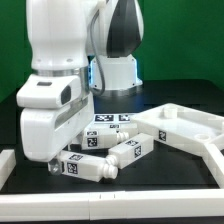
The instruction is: Assemble desk
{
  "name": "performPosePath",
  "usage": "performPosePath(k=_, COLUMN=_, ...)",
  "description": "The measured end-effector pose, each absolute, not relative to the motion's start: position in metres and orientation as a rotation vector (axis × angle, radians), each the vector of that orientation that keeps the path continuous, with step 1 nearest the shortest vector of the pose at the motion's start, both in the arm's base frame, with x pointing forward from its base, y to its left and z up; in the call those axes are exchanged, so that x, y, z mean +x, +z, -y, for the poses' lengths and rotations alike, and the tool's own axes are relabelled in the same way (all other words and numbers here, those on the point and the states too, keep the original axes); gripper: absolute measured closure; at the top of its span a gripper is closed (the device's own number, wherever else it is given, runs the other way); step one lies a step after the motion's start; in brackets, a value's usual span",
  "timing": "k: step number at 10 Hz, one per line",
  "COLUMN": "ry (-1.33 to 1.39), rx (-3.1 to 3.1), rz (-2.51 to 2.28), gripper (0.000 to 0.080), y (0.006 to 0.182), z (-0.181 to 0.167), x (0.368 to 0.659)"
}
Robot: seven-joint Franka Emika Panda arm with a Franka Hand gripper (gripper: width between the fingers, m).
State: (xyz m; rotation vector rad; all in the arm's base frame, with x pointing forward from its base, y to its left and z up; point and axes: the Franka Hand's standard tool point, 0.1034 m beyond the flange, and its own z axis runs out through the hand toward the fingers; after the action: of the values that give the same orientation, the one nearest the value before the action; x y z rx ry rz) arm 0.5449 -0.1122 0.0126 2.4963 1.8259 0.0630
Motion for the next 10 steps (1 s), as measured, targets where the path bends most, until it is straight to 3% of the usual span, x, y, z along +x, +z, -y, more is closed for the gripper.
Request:
performPosePath(k=4, ry=0.016, rx=2.529, rz=-1.834, gripper=0.0172, y=0.007, z=0.112, x=0.541)
performPosePath(k=6, ry=0.016, rx=2.530, rz=-1.833, gripper=0.0517, y=0.007, z=0.112, x=0.541)
performPosePath(k=10, ry=-0.005, rx=2.543, rz=-1.784, gripper=0.0514, y=0.027, z=0.148, x=0.537)
